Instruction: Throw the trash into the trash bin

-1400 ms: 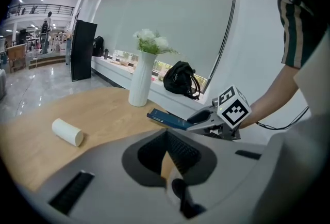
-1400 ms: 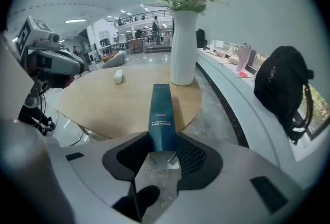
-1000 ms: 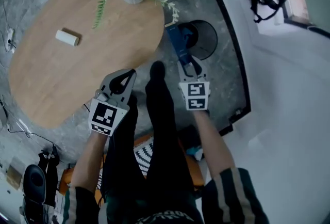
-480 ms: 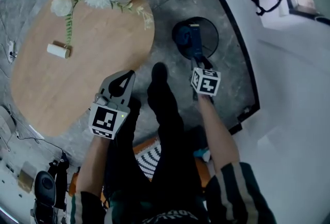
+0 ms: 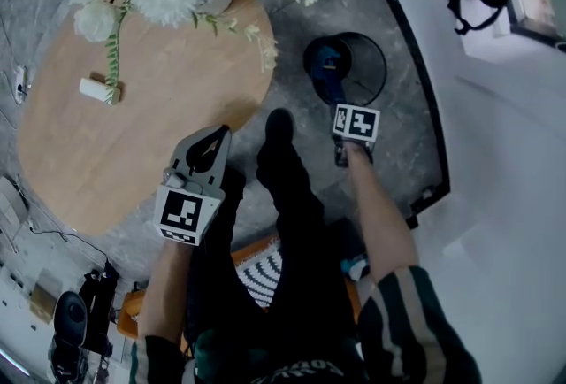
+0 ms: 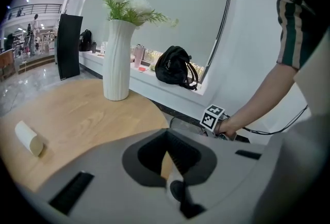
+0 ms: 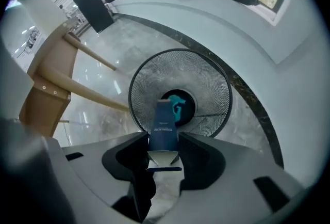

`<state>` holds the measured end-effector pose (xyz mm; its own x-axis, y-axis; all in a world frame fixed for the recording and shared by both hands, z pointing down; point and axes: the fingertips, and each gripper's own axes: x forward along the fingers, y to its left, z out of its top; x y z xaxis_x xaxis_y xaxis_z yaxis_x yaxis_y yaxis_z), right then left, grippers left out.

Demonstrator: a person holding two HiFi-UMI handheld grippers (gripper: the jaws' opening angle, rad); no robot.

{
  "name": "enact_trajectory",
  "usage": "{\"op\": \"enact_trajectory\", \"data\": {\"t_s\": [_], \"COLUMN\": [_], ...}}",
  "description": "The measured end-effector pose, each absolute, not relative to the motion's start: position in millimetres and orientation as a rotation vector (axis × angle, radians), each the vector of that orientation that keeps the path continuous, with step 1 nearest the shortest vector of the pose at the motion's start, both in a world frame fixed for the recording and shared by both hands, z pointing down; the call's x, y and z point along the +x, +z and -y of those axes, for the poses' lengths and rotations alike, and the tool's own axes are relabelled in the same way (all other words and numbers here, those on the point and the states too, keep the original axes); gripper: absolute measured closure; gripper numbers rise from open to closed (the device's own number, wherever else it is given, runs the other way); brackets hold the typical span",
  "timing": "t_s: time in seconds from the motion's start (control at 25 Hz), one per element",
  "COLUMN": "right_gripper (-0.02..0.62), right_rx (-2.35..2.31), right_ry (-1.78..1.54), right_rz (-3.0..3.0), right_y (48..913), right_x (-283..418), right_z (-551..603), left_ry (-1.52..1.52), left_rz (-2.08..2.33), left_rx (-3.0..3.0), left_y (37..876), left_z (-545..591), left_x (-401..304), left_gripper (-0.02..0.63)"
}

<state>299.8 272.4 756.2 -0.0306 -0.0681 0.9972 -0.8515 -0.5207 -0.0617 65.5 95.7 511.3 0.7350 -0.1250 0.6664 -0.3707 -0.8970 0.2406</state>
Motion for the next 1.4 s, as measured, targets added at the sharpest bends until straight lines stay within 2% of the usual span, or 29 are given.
{"op": "enact_trajectory", "data": {"t_s": [0.48, 0.52, 0.68, 0.76, 1.12, 1.4], "right_gripper": [0.428, 0.443, 0.574, 0.592, 0.594, 0.594], "right_rx": [1.705, 1.712, 1.75, 1.773, 1.932, 1.836], "right_ry": [1.448, 1.43, 1.327, 1.289, 1.161, 0.912], "right_rz": [1.017, 1.03, 1.116, 1.188, 1.647, 1.941], "right_y": [726, 720, 687, 669, 543, 471], "right_x": [308, 306, 292, 279, 189, 96], "right_z": [-252, -248, -229, -215, -123, -72], "left_ry": [0.928, 0.92, 0.897, 0.888, 0.838, 0.755], "left_rz": [0.415, 0.419, 0.434, 0.449, 0.558, 0.704], "left_rx": [2.567, 2.565, 2.568, 2.567, 2.564, 2.525], "left_y": [501, 498, 484, 476, 448, 429], "left_z": [-89, -89, -88, -85, -66, -53], "left_x": [43, 41, 27, 16, -44, -95], "left_gripper": [0.606, 0.606, 0.606, 0.606, 0.606, 0.606]}}
